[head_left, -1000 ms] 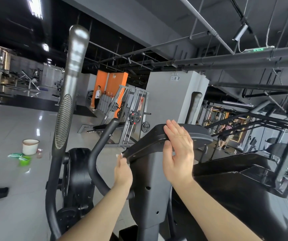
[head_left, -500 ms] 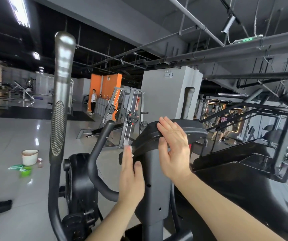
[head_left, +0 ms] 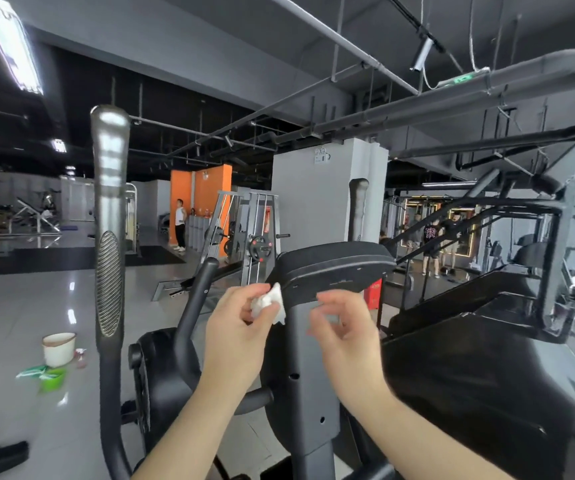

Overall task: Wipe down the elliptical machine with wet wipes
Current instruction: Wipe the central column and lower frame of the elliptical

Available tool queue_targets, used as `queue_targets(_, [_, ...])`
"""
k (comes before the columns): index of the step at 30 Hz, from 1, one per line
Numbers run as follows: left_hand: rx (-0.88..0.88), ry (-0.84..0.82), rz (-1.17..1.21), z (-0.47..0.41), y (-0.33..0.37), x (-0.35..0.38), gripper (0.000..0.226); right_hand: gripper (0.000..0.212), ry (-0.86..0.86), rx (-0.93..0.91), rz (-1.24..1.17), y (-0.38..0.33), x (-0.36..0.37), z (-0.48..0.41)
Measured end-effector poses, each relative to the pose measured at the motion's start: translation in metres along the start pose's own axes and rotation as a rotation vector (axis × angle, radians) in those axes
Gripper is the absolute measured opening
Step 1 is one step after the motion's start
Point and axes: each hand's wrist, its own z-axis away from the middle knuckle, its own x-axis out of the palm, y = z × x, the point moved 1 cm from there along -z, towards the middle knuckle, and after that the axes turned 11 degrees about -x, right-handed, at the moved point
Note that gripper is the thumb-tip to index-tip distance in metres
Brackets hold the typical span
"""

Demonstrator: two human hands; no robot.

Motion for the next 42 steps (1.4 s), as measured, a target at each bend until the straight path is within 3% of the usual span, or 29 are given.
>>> queue_targets(3, [0.012,-0.096,-0.032,0.008,0.013,0.002,0.023,0.018,-0.02,0.18,-0.156,-0.001,0.005,0.007])
queue_targets(9, [0.197,-0.293,-0.225,0.009,0.022,0.006,0.026,0.003,-0.003,0.263,-0.124,-0.006,0.0,0.001])
queue_targets(15, [0.307,-0.007,-0.178,-0.014,0.028,0.01,0.026,0.009,0.285,0.245,0.051,0.01,-0.019,-0.034])
queue_targets(19, [0.368,-0.048,-0.279,-0.039,0.024,0.021,0.028,0.005,0.427,0.261,-0.085,0.009,0.002,-0.048])
queue_targets(24, [0.436,-0.049,-0.278,-0.046,0.018,0.026,0.027,0.008,0.27,0.293,-0.169,0.004,0.047,-0.022])
queue_targets(27, [0.42,-0.059,-0.243,-0.046,0.016,0.027,0.027,0.008,0.278,0.302,-0.158,0.011,0.038,-0.029])
queue_targets(36, [0.358,-0.072,-0.214,-0.043,0.012,0.031,0.028,0.009,0.689,0.393,-0.212,0.034,-0.03,-0.082])
queue_targets(39, [0.369,-0.047,-0.187,-0.042,0.011,0.033,0.026,0.005,0.619,0.362,-0.242,0.025,-0.001,-0.061])
queue_targets(42, [0.387,-0.01,-0.181,-0.04,0.011,0.036,0.026,0.007,0.408,0.369,-0.222,0.016,0.029,-0.032])
